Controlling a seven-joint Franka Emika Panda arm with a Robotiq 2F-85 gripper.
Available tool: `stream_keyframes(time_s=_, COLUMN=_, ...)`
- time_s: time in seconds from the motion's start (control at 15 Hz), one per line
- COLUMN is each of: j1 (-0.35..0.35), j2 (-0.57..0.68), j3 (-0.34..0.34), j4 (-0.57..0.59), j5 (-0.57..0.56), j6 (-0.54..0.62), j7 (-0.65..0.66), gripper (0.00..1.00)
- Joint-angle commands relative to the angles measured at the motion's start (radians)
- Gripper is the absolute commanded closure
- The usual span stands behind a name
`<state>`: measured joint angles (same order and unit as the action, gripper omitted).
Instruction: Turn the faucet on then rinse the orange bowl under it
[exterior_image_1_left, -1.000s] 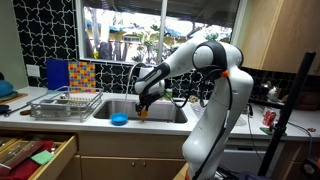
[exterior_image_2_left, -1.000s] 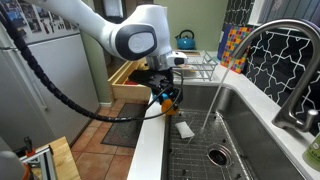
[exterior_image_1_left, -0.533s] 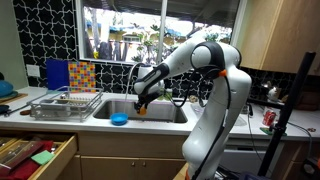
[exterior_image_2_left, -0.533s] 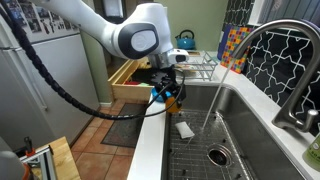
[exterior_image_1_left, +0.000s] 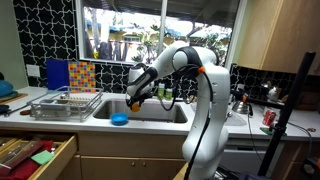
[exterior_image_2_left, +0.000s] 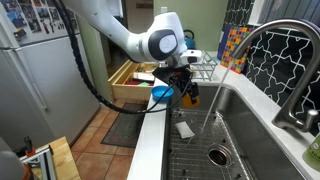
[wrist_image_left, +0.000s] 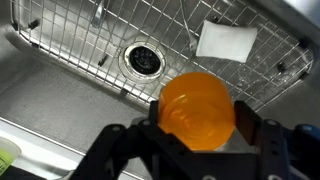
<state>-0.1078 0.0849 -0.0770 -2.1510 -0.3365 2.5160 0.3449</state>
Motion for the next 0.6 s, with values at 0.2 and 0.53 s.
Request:
stream_keyframes(time_s=0.2, j1=0.079, j2=0.219, j3=-0.053, j4=0.233, j5=-0.006, j6=0.06, j7=0.281, gripper=0.51)
stream_keyframes(time_s=0.53, j1=0.145, j2=0.352, j3=-0.125, j4=0.383, j5=-0.01, j6=0.14, j7=0.487, gripper=0.51)
